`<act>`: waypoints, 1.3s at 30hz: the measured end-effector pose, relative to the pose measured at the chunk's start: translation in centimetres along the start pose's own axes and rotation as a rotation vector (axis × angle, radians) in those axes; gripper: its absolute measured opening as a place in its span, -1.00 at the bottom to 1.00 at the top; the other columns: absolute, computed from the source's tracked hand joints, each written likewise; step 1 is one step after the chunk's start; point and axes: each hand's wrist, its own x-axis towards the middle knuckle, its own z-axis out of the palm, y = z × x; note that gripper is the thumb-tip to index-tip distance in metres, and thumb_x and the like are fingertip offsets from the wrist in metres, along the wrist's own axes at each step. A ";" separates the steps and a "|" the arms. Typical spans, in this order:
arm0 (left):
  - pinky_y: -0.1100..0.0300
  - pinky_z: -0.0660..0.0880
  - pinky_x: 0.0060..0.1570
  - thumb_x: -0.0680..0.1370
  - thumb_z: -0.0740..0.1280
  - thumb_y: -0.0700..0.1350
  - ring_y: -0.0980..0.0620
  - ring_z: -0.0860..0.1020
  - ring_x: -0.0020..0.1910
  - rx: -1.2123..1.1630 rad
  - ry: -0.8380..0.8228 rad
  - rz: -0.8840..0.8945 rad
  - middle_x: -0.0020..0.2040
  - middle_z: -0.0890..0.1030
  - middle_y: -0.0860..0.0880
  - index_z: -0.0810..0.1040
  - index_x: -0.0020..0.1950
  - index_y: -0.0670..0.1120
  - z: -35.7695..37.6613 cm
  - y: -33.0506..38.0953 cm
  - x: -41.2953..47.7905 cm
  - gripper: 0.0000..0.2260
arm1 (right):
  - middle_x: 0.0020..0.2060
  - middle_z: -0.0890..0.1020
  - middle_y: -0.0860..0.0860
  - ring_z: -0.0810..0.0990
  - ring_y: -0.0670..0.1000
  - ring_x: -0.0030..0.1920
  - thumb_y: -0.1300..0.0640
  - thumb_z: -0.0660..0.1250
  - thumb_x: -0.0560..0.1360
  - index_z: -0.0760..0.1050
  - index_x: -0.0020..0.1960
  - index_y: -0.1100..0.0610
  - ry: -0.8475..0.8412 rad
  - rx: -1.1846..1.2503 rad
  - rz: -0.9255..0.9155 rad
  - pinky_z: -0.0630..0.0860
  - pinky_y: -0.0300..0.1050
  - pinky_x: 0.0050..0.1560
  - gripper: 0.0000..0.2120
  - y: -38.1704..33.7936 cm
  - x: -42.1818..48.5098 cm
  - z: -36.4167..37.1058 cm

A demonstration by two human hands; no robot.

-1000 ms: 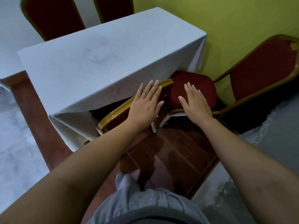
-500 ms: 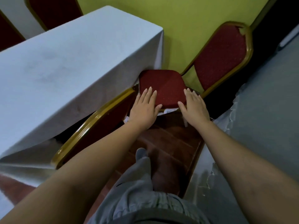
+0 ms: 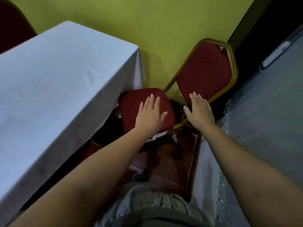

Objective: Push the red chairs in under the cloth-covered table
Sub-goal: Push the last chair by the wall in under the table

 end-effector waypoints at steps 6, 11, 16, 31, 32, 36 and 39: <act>-0.01 -0.15 0.50 0.65 -0.02 0.19 -0.07 -0.11 0.57 -0.024 -0.060 0.033 0.59 -0.09 -0.16 -0.08 0.59 -0.12 0.7 -1.2 4.0 -0.38 | 0.55 0.12 0.09 0.01 0.07 0.55 -0.04 0.11 0.62 0.08 0.55 0.17 0.036 -0.019 0.063 -0.05 0.01 0.54 -0.42 0.7 4.3 -0.2; 0.00 -0.16 0.50 0.64 -0.02 0.19 -0.07 -0.12 0.57 -0.049 -0.080 0.026 0.59 -0.10 -0.16 -0.09 0.59 -0.12 1.3 -1.6 6.2 -0.37 | 0.55 0.12 0.09 0.00 0.06 0.55 -0.01 0.10 0.63 0.06 0.55 0.18 0.073 -0.027 0.087 -0.06 0.02 0.54 -0.43 1.4 7.6 -0.4; 0.00 -0.17 0.51 0.64 -0.02 0.19 -0.07 -0.13 0.57 -0.065 -0.097 0.014 0.59 -0.11 -0.15 -0.10 0.59 -0.12 2.2 -0.8 8.6 -0.37 | 0.55 0.12 0.09 0.00 0.07 0.55 -0.01 0.10 0.63 0.07 0.55 0.18 0.087 -0.038 0.084 -0.06 0.02 0.54 -0.43 3.2 10.7 -0.5; -0.04 -0.06 0.53 0.63 0.00 0.21 -0.09 -0.05 0.57 -0.190 -0.102 -0.033 0.59 -0.03 -0.17 -0.07 0.59 -0.13 6.7 11.2 22.0 -0.35 | 0.56 0.07 0.07 -0.05 0.06 0.56 -0.03 0.08 0.62 0.04 0.57 0.13 0.087 -0.155 -0.016 -0.12 0.02 0.53 -0.42 15.8 25.9 -5.4; -0.05 -0.06 0.53 0.63 0.00 0.20 -0.09 -0.05 0.57 -0.200 -0.101 -0.025 0.59 -0.03 -0.16 -0.08 0.59 -0.13 6.9 12.2 22.8 -0.35 | 0.56 0.06 0.08 -0.05 0.06 0.56 -0.03 0.09 0.61 0.04 0.57 0.13 0.089 -0.176 -0.025 -0.13 0.02 0.53 -0.42 16.6 27.0 -5.7; -0.02 -0.07 0.53 0.63 0.00 0.21 -0.08 -0.06 0.57 -0.240 -0.094 -0.013 0.59 -0.04 -0.15 -0.11 0.59 -0.13 8.3 16.4 26.5 -0.33 | 0.56 0.05 0.11 -0.06 0.10 0.56 -0.03 0.10 0.61 0.05 0.56 0.15 0.077 -0.228 -0.055 -0.13 0.03 0.52 -0.42 19.2 31.6 -7.2; 0.03 -0.12 0.53 0.62 0.01 0.23 -0.05 -0.08 0.57 -0.262 -0.093 0.001 0.59 -0.06 -0.14 -0.13 0.58 -0.14 9.2 18.8 28.6 -0.32 | 0.56 0.03 0.13 -0.05 0.12 0.55 -0.04 0.10 0.62 0.05 0.56 0.16 0.010 -0.207 -0.077 -0.08 0.04 0.51 -0.41 20.0 34.2 -7.5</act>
